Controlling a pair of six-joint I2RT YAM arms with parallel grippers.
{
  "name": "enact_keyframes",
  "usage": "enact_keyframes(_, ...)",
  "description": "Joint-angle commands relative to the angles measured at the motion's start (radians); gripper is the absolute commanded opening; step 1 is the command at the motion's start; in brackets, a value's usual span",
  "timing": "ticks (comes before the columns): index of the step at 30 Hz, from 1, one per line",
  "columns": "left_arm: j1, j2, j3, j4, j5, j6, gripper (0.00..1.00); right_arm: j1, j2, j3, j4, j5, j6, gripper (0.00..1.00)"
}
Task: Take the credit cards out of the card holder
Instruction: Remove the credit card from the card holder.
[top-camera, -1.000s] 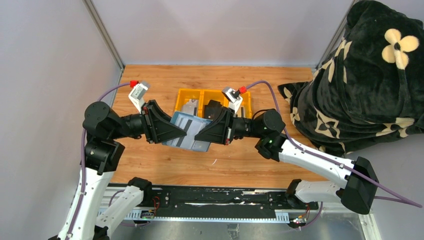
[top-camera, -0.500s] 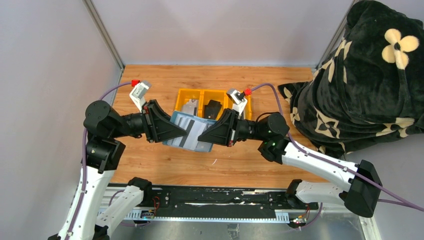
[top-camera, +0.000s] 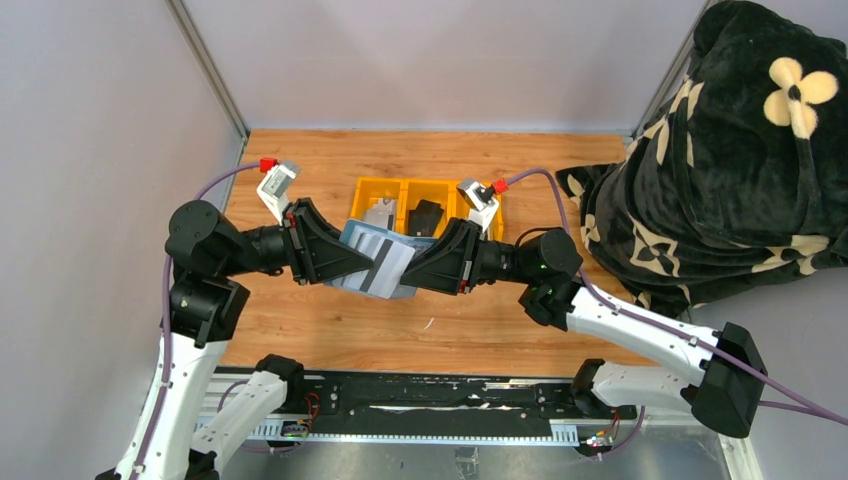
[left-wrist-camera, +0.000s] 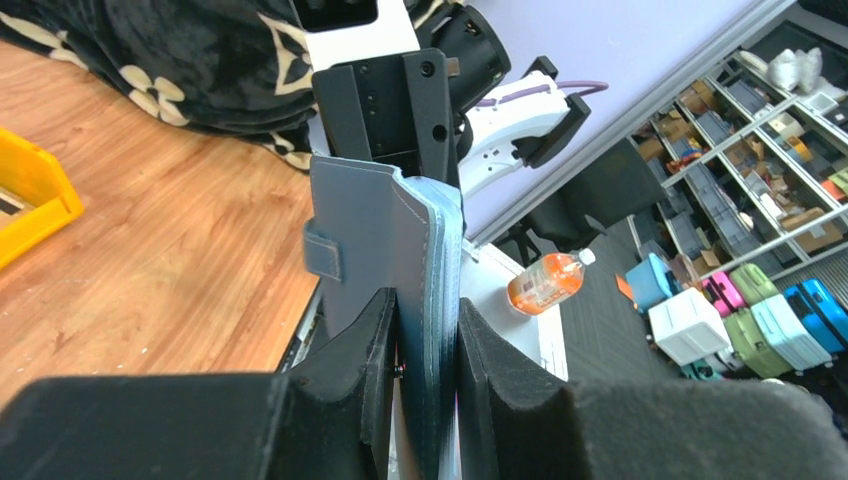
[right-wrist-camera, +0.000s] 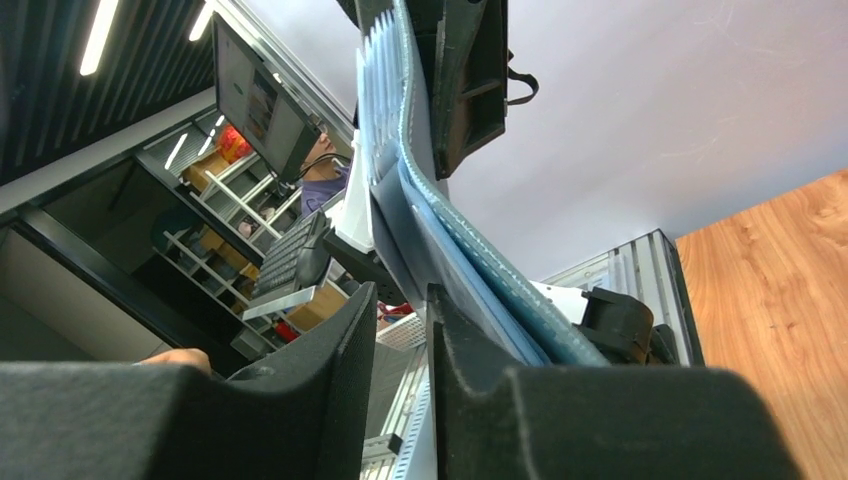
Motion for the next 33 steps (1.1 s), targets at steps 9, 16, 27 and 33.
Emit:
enact_keyframes(9, -0.002, -0.002, 0.053, -0.025, -0.016, 0.029, 0.0, 0.001, 0.074, 0.081, 0.021, 0.021, -0.003, 0.37)
enact_keyframes(16, -0.002, -0.003, 0.059, -0.026, -0.011, 0.032, 0.0, 0.005, 0.083, 0.091, 0.026, 0.003, -0.004, 0.07)
enact_keyframes(27, -0.002, 0.005, 0.093, -0.037, -0.008, 0.056, 0.0, -0.029, -0.103, -0.003, -0.17, 0.012, -0.111, 0.0)
enact_keyframes(33, -0.002, 0.02, 0.145, -0.178, -0.043, 0.218, 0.0, -0.117, -0.224, -0.009, -0.367, -0.01, -0.173, 0.0)
